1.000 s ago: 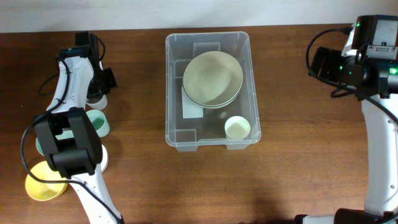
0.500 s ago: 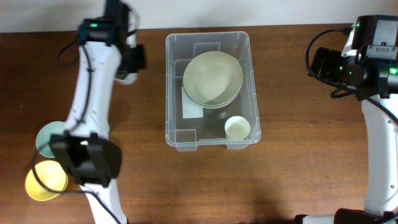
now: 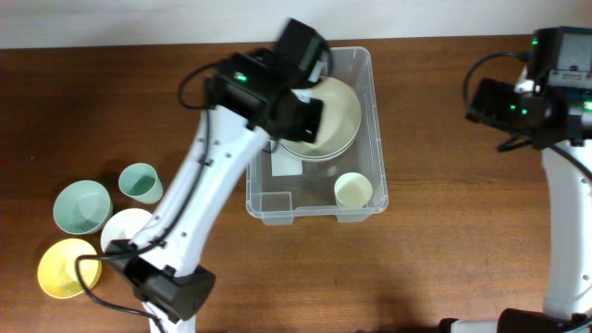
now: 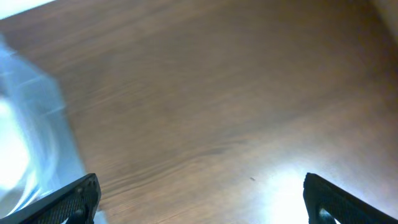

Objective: Pack container

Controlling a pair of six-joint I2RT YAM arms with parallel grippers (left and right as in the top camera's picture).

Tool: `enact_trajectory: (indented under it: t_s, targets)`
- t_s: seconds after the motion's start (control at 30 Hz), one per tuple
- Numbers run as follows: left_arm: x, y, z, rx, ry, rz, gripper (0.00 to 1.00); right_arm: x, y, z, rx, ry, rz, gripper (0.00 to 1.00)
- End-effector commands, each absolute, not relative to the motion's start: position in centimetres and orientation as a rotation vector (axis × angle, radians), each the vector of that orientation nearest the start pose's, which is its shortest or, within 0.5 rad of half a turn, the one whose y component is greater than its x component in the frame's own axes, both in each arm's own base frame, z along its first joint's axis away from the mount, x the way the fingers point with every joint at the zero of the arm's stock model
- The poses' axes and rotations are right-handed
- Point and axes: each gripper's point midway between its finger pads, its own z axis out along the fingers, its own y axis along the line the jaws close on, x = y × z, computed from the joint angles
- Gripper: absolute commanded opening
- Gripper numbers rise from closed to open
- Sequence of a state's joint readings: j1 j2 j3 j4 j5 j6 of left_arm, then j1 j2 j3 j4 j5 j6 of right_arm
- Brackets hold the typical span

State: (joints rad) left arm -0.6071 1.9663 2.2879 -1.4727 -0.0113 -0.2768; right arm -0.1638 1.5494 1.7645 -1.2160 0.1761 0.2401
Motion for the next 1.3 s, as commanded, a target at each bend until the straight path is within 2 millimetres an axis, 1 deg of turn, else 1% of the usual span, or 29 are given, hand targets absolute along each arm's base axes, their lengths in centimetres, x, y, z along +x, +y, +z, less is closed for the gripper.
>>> enact_trajectory:
  t_s: [0.0,0.1,0.17,0.23,0.37,0.5,0.67,0.87,0.93,1.0,1.03,1.07,1.1,1.17,1.23,1.27]
  targets:
    - [34.4,-28.0,25.5,0.523,2.725,-0.269,0.01,34.6,-13.0,28.2,0.792,2.457,-0.235,0.99]
    - [33.5,-30.0,24.1,0.588,2.749,-0.295,0.0,33.7,-14.5,27.8,0.873,2.457,-0.153,0.99]
    - [32.9,-31.2,23.1,0.627,2.778,-0.325,0.0,33.0,-15.6,27.7,0.925,2.449,-0.138,0.99]
    - [32.3,-32.2,21.9,0.661,2.81,-0.356,0.0,32.6,-16.2,27.6,0.955,2.442,-0.127,0.99]
    - [31.1,-34.1,19.7,0.724,2.87,-0.398,0.0,32.4,-16.5,27.6,0.969,2.437,-0.126,0.99]
    - [30.2,-35.3,18.0,0.78,2.898,-0.392,0.01,32.4,-16.5,27.6,0.969,2.437,-0.125,0.99]
    - [29.1,-36.7,17.2,0.857,2.891,-0.386,0.01,32.4,-16.5,27.6,0.969,2.438,-0.125,0.99]
    - [28.5,-37.4,17.2,0.884,2.875,-0.394,0.01,32.4,-16.5,27.6,0.969,2.438,-0.125,0.99]
    - [28.5,-37.4,17.2,0.884,2.875,-0.394,0.1,32.4,-16.5,27.6,0.969,2.438,-0.125,0.99]
    - [28.5,-37.4,17.2,0.884,2.875,-0.394,0.25,32.4,-16.5,27.6,0.969,2.438,-0.126,0.99]
    - [28.5,-37.4,17.2,0.884,2.875,-0.394,0.38,32.4,-16.5,27.6,0.969,2.438,-0.125,0.99]
    - [28.5,-37.4,17.2,0.885,2.875,-0.393,0.42,32.4,-16.5,27.6,0.969,2.438,-0.126,0.99]
    - [28.6,-37.4,17.2,0.9,2.868,-0.392,0.44,32.4,-16.5,27.6,0.969,2.438,-0.126,0.99]
    - [29.2,-36.9,17.1,0.886,2.86,-0.349,0.46,32.4,-16.5,27.6,0.969,2.438,-0.126,0.99]
    - [30.5,-35.5,17.7,0.841,2.843,-0.28,0.46,32.4,-16.5,27.6,0.969,2.438,-0.126,0.99]
    - [31.3,-34.6,18.3,0.807,2.829,-0.24,0.46,32.4,-16.5,27.6,0.969,2.438,-0.126,0.99]
